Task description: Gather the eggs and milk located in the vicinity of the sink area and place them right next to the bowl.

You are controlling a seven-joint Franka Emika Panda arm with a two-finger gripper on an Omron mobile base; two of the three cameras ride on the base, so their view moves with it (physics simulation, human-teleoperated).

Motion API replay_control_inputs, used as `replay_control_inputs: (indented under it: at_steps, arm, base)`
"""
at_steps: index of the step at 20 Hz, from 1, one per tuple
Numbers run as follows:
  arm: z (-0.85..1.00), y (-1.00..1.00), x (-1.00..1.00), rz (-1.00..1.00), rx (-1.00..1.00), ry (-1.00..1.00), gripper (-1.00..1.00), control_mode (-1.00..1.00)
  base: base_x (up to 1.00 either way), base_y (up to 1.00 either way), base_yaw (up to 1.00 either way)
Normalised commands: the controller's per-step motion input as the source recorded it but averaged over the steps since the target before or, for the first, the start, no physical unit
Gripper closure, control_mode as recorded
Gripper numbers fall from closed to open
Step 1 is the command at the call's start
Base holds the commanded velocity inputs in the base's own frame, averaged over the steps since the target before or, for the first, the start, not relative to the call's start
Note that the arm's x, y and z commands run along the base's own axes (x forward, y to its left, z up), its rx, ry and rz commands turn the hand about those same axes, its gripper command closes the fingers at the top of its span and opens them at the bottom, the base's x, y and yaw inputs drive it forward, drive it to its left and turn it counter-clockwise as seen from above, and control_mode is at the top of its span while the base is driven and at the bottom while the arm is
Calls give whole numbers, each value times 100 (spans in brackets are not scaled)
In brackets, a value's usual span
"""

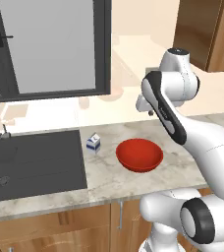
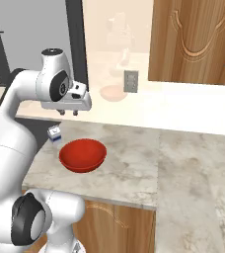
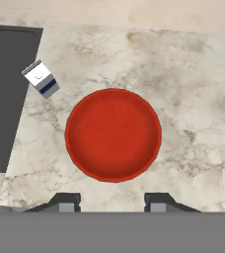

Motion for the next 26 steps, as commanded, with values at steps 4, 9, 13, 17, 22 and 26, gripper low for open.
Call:
replay_control_inputs:
  at_steps: [4, 9, 13, 17, 22, 26]
  arm:
    - [0, 0, 0, 0, 0, 0, -100, 100]
    - [0, 0, 0, 0, 0, 0, -100, 100]
    - [0, 0, 0, 0, 0, 0, -100, 100]
    - [0, 0, 0, 0, 0, 0, -100, 100]
    - [0, 0, 0, 0, 0, 0, -100, 100]
    - [0, 0, 0, 0, 0, 0, -100, 100]
  base:
    - [-1, 3, 0]
    - [-19, 20, 0]
    - [-30, 21, 0]
    - [-45, 16, 0]
    - [-44, 22, 0]
    - [-37, 35, 0]
